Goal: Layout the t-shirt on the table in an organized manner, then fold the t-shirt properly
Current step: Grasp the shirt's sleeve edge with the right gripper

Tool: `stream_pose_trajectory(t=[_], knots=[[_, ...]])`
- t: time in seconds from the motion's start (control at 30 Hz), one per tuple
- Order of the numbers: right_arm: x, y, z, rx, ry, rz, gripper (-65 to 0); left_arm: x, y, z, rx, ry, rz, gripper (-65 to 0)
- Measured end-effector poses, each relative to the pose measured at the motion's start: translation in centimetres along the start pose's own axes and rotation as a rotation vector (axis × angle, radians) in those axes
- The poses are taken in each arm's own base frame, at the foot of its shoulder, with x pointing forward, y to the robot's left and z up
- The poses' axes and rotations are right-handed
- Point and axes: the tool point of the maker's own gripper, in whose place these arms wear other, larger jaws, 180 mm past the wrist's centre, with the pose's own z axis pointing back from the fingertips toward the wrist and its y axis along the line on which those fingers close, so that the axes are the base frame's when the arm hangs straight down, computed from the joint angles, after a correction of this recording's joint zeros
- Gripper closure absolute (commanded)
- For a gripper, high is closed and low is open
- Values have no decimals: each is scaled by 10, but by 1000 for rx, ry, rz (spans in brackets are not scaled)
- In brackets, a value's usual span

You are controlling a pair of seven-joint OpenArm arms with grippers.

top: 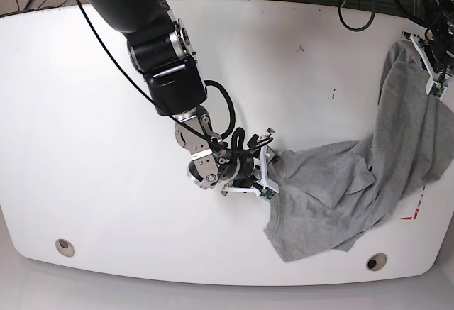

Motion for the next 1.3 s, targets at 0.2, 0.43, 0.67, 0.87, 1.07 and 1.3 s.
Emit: stream_pose_trajectory(t=[0.2, 0.43, 0.67, 0.87, 1.07, 1.3], knots=[[-3, 3, -2, 6, 0, -5, -270, 0, 0, 0, 0, 0, -1, -3], [-8, 9, -5, 17, -12, -17, -266, 0, -1, 0, -2, 0, -2, -3], [-11, 11, -6, 22, -7, -22, -262, 1, -2, -1, -5, 0, -4, -3], [-11, 11, -6, 21, -8, -21, -230, 1, -2, -1, -5, -1, -4, -3], [-5, 14, -6, 36, -42, -46, -75, 1, -2, -1, -5, -1, -4, -3], [5, 13, -4, 42, -83, -57, 0, 1, -2, -1, -4, -1, -4, -3]])
